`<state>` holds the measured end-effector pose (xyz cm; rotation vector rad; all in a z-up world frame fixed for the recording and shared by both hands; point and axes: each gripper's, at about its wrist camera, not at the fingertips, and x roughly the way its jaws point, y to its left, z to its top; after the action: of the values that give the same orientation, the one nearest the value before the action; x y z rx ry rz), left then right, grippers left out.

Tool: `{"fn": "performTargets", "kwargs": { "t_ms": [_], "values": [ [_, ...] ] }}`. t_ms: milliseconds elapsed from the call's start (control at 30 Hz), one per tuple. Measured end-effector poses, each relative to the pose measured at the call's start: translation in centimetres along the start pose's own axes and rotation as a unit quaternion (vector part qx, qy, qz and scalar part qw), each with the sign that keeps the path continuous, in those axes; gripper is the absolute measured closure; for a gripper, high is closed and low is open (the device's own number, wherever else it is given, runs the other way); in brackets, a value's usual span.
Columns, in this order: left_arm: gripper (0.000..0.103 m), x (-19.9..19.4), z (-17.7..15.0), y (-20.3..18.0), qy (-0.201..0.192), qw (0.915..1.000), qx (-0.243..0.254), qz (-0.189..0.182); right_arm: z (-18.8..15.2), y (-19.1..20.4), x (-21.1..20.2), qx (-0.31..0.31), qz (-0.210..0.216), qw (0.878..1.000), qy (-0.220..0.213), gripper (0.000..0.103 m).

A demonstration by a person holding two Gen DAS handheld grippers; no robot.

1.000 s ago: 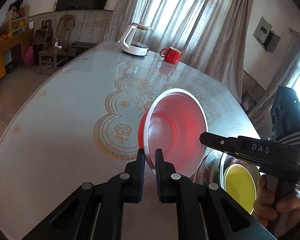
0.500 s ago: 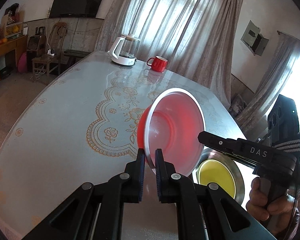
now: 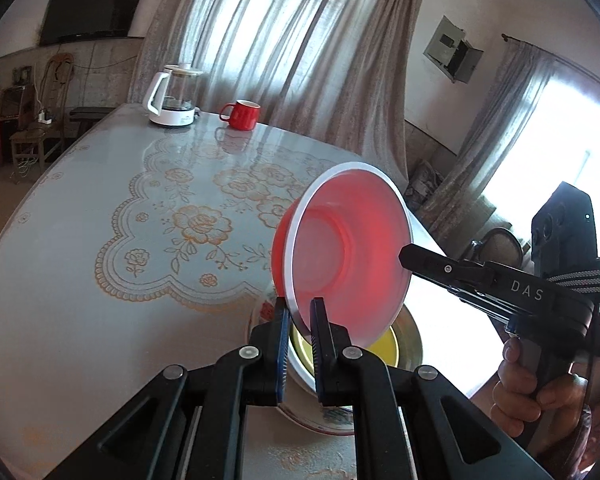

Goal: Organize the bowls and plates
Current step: 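Lower the red bowl into the yellow bowl with both tools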

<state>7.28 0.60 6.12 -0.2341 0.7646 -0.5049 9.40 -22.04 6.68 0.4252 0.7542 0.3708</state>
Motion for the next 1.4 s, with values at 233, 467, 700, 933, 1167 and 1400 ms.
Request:
{"fn": "performTargets", "kwargs": {
  "t_ms": [233, 467, 700, 933, 1167, 1400],
  "values": [
    [0.093, 2.0, -0.7, -1.7, 0.051, 0.9977, -0.004, -0.045, -1.2, -2.4, -3.3, 0.019, -0.025, 0.999, -0.009, 0.096],
    [0.093, 3.4, -2.5, -2.3, 0.094, 0.9940, -0.011, -0.056, -2.2, -4.0, -3.8, 0.028, -0.041, 0.999, 0.012, 0.095],
    [0.093, 4.9, -3.3, -1.8, 0.119, 0.9925, -0.008, -0.028, -3.4, -6.1, -1.7, 0.057, -0.046, 0.996, 0.042, 0.091],
    [0.092, 5.5, -3.3, -2.1, 0.115, 0.9933, 0.011, -0.012, -3.7, -6.7, -0.3, 0.056, -0.065, 0.995, 0.047, 0.090],
    [0.086, 5.5, -3.0, -1.8, 0.110, 0.9938, 0.012, -0.010, -3.4, -6.9, 0.6, 0.045, -0.089, 0.994, 0.046, 0.082],
    [0.074, 5.1, -2.5, -1.6, 0.088, 0.9959, 0.019, 0.005, -2.8, -7.1, 1.8, 0.031, -0.108, 0.992, 0.053, 0.079]
  ]
}}
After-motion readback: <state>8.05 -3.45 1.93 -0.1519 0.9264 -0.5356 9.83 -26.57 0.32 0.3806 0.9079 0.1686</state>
